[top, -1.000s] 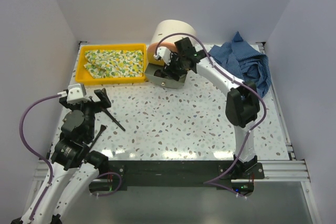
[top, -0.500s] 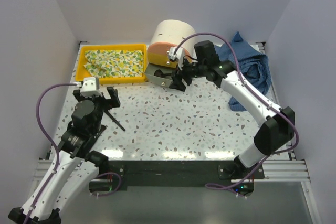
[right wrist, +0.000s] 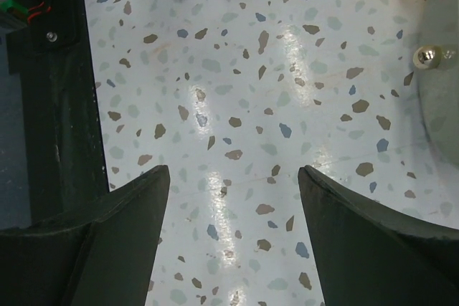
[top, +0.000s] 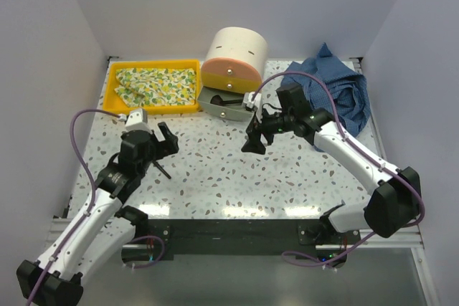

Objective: Organize the makeup
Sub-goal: Place the makeup brush in the drawer.

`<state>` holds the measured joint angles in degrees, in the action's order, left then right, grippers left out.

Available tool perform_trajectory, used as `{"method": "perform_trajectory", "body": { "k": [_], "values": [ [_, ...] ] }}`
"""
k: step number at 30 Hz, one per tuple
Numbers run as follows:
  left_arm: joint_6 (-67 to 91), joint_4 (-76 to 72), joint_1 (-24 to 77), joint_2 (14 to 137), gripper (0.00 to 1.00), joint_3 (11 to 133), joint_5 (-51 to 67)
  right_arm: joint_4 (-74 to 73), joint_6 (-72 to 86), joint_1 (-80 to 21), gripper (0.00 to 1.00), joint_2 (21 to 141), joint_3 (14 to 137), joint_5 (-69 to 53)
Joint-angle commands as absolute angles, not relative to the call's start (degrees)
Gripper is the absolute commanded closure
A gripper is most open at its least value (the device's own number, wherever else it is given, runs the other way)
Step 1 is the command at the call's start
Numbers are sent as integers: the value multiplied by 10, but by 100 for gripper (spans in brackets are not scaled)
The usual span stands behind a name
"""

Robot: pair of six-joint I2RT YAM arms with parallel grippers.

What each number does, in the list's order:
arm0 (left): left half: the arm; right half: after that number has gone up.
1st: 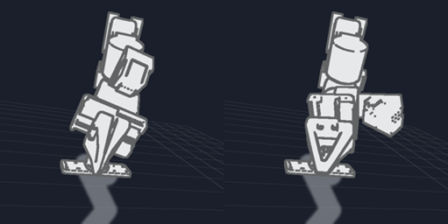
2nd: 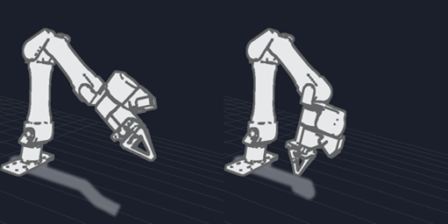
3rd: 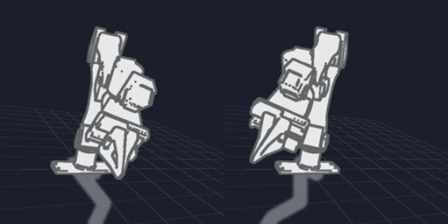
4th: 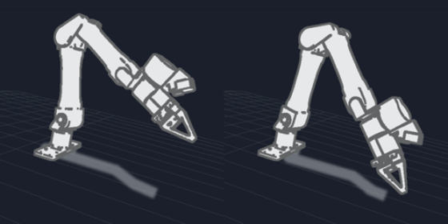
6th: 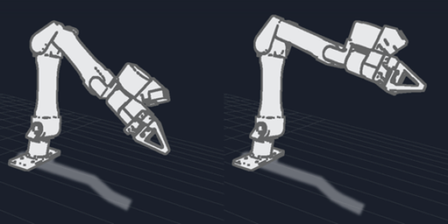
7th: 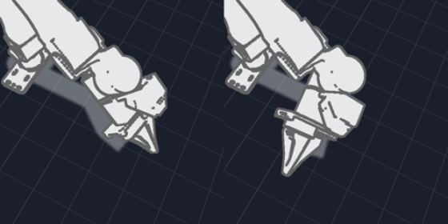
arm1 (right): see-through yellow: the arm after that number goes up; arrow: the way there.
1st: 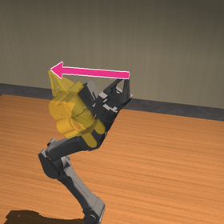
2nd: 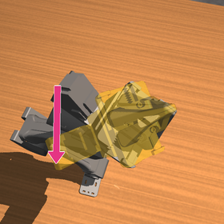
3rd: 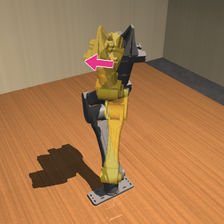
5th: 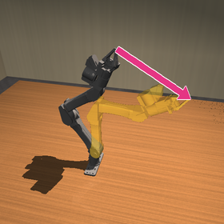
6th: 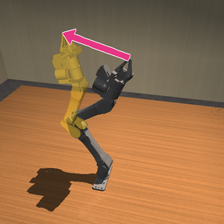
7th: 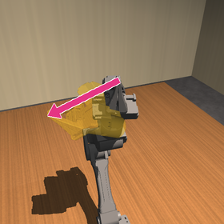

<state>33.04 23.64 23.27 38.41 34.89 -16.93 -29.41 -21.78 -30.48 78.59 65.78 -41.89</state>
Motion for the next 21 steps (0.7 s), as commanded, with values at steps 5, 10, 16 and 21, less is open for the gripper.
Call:
{"method": "perform_trajectory", "body": {
  "k": [5,10,16,21],
  "values": [
    [512,308,230,419,2,331,-217,-234,-203,-295,22,764,623,-468],
    [565,349,230,462,3,334,-252,-216,-198,-292,21,752,611,-470],
    [577,360,230,504,2,335,-257,-209,-196,-289,21,751,605,-473],
    [584,366,231,531,1,337,-256,-208,-196,-284,21,751,604,-472]
  ]
}}
